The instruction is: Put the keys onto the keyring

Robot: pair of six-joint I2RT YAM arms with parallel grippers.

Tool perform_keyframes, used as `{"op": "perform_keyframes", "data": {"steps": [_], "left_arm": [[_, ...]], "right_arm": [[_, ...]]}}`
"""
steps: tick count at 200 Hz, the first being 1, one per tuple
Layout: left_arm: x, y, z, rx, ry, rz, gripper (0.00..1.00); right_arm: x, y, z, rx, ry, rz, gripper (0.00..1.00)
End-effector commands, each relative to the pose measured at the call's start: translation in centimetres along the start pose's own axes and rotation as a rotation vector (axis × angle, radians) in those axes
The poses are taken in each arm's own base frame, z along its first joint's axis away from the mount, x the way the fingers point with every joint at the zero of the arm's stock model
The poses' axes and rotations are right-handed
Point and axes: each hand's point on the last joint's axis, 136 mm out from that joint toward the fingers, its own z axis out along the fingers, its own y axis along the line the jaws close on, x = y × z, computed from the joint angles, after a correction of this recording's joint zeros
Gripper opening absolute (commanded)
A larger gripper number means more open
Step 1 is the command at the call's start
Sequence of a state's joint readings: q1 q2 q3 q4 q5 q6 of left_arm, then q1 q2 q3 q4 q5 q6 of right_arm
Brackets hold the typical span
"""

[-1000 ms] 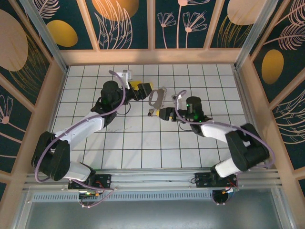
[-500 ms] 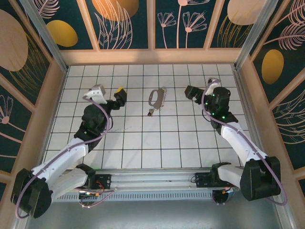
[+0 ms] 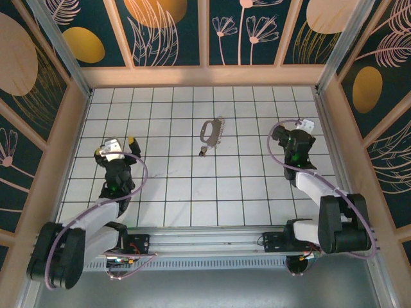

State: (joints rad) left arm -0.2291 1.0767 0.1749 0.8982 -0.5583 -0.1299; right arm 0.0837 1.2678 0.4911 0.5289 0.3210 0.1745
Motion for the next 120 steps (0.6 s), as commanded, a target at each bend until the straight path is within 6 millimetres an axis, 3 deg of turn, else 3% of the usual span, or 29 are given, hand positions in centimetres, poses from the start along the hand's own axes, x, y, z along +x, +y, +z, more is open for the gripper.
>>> {"op": "perform_keyframes", "data": {"steps": [1,32,83,93,101,120], "left_arm": [[-1.5,0.3,-0.1,0.015,-0.122,0.000,0.99],[-0.4,0.0,0.5,0.060,-0.129,0.043,0.99],[1.8,-0.2,2.2,0.106,-0.098,0.044,0.99],[1.7,-0.7,3.0,0.109,-0.095,0.049,0.99],[2.7,-1.1,3.9,0.134,-0.024,0.057,0.99],[3.4,-0.9,5.4,0.167,0.040,0.030,0.99]], "right_arm": [[-0.5,-1.1,0.2,0.016,-0.081,-0.043,0.99],[1.3,-1.7,0.7,-0.036,-0.104,-0.053,0.99],[3.9,0.6,-0.8,-0.233,-0.184,-0.134,0.99],[4.0,1.0,-0.4,-0.266,-0.160,-0.134,0.99],[4.2,0.9,-0.2,-0.297,-0.134,-0.121,0.99],[4.1,0.7,0.0,-0.315,-0.124,-0.099,0.99]]}}
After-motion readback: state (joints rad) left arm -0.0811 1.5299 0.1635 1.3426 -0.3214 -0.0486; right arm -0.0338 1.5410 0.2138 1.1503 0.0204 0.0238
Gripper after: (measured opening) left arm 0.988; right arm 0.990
